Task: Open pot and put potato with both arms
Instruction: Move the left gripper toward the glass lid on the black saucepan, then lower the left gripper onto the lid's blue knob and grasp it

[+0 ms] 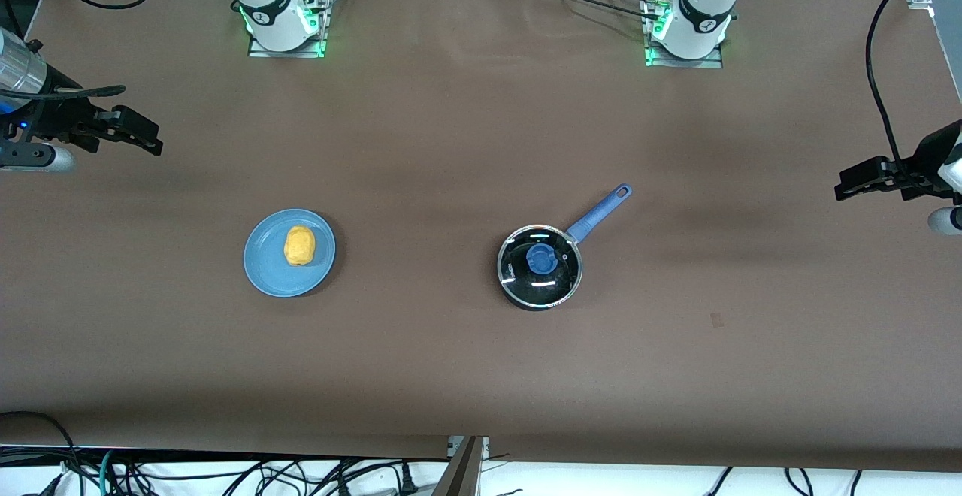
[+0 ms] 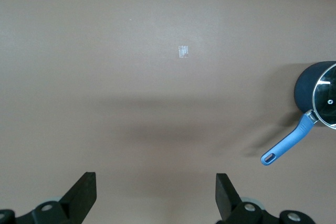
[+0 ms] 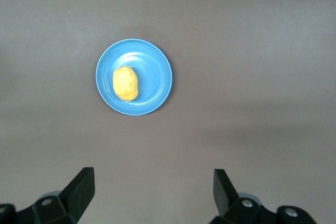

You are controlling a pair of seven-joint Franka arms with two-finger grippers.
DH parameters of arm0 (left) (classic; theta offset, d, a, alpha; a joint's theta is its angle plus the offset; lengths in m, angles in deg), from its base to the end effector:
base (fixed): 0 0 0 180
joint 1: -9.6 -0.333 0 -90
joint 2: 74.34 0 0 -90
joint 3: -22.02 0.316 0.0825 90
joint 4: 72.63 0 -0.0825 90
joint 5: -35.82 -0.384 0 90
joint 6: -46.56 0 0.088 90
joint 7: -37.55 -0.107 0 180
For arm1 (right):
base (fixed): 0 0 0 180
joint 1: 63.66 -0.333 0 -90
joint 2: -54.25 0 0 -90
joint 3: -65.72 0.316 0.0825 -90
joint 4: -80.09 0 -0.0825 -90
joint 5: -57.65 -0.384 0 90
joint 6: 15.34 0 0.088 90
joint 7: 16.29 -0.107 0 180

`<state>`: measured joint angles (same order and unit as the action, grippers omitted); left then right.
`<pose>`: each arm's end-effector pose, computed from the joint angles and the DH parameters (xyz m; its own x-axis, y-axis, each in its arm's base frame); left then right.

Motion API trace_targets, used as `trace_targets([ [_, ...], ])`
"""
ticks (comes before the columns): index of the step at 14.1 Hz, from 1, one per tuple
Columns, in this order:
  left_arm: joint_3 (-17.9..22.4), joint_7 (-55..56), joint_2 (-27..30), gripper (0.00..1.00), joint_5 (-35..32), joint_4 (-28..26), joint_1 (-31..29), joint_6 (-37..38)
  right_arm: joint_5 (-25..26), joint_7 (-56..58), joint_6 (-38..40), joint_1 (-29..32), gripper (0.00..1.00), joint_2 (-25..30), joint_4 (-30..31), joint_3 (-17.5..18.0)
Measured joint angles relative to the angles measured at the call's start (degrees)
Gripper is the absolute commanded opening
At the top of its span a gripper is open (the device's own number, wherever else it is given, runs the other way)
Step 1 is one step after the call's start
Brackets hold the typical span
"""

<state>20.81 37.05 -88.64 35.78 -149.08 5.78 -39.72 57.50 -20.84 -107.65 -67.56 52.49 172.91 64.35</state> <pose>0.6217 0.0301 0.5828 0.9963 0.0370 -0.0778 0.0375 -0.9993 0.0052 0.5646 0.0254 0.5875 0.9986 -0.0354 -0.0396 -0.0354 -0.9994 0.0013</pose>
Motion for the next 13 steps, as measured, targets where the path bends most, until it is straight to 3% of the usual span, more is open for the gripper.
trace_targets([
  [7, -0.3, 2.7, -2.0, 1.00, 4.8, 0.0, 0.5, -0.1, 0.0, 0.0, -0.4, 0.0, 1.00, -0.2, -0.8, 0.0],
  [13, -0.9, 15.1, -7.7, 1.00, 5.2, 0.0, 10.1, -9.4, 0.0, 0.0, -0.5, 0.0, 1.00, -0.7, -0.8, 0.0],
])
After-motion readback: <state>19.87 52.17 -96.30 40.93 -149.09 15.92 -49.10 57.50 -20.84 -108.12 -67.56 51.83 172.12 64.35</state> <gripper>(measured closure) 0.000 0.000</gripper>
